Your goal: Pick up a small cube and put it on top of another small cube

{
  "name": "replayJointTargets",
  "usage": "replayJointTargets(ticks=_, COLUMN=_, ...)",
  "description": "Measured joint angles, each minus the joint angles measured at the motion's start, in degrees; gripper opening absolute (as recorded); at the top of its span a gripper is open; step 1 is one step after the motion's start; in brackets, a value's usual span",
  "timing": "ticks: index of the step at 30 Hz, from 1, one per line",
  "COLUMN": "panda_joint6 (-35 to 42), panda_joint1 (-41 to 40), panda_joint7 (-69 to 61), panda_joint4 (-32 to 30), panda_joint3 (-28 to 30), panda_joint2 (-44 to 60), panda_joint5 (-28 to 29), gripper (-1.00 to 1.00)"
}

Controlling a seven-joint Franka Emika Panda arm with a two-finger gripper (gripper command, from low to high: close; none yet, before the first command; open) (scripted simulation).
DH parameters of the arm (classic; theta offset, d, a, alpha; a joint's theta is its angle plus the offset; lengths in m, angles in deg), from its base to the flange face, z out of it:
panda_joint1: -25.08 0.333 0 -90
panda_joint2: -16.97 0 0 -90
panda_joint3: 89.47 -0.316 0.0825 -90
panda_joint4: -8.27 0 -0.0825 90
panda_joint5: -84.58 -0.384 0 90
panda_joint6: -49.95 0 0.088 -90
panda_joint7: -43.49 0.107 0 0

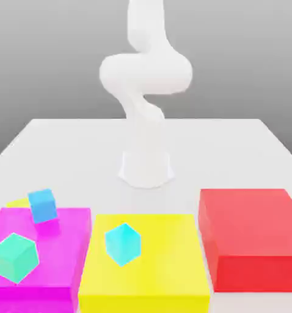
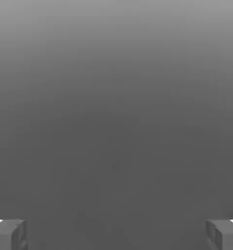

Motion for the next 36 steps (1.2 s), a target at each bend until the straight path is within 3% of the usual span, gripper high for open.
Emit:
replayJointTargets(ticks=15, panda_joint6=-11.5, panda_joint1=-22.6, panda_joint7=38.3, panda_joint4=-9.8, panda_joint3=-0.5, panda_joint2=19.9, panda_joint5=1.0, gripper=0.0)
replayJointTargets(ticks=27, panda_joint6=-20.5, panda_joint1=-36.5, panda_joint7=68.8, panda_joint4=-17.5, panda_joint3=3.2, panda_joint2=35.7, panda_joint5=2.1, gripper=0.0)
replayJointTargets(ticks=36, panda_joint6=-28.2, panda_joint1=-44.6, panda_joint7=86.0, panda_joint4=-22.4, panda_joint3=6.4, panda_joint2=48.2, panda_joint5=-2.0, gripper=0.0)
